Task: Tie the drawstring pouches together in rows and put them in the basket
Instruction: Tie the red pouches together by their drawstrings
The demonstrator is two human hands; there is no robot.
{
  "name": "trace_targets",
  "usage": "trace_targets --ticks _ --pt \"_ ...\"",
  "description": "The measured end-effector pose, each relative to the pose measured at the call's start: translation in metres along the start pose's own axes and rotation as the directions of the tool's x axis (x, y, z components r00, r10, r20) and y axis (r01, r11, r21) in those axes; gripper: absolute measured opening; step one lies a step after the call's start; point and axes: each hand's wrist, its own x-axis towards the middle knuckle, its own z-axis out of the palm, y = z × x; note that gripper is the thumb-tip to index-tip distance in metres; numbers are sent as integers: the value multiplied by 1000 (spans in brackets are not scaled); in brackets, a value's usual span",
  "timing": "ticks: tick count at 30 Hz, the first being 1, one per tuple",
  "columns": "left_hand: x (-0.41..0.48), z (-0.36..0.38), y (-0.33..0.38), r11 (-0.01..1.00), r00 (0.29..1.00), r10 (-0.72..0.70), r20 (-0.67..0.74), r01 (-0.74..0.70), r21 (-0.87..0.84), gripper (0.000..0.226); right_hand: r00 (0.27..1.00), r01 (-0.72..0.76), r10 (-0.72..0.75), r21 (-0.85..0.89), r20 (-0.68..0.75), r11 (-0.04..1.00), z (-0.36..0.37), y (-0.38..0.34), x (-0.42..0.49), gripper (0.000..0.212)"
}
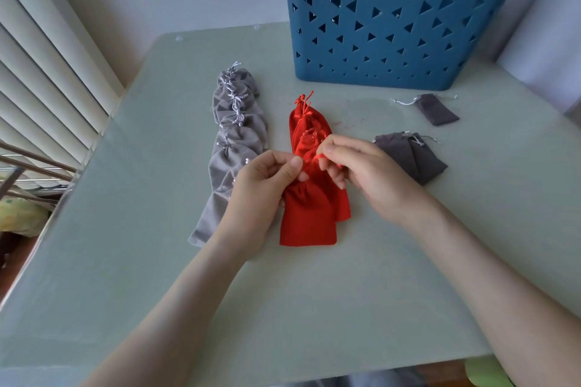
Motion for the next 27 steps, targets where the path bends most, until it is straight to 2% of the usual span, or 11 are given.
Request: trace_targets --ticks 3,5,8,10,12,14,17,27 --pt "1 -1 -2 999 1000 4 -7 -4 -48 13 993 74 -69 -55 94 996 4 -3 -3 15" --pt "1 0 -3 998 1000 -4 -6 3 -70 15 992 76 -65 -106 107 991 5 -3 -4 17" --pt "2 1 -5 996 1000 -7 -10 6 -93 13 998 52 -49 -119 27 992 5 -1 -3 14" --pt "2 0 -5 996 1000 1 -14 -2 -89 8 990 108 -122 -187 -67 977 3 -1 -3 17" --pt "2 0 -3 996 1000 11 -6 -11 -92 7 956 229 -282 -392 -82 891 2 0 -2 24" --pt "1 0 0 994 1000 28 10 -27 -105 10 912 330 -411 -566 -17 755 1 4 -1 28" --pt "-2 0 4 989 998 55 17 -52 -137 12 866 365 -500 -712 24 599 0 13 3 23" --pt "-6 0 10 982 995 81 60 -69 -177 12 920 262 -391 -766 16 587 2 22 6 42"
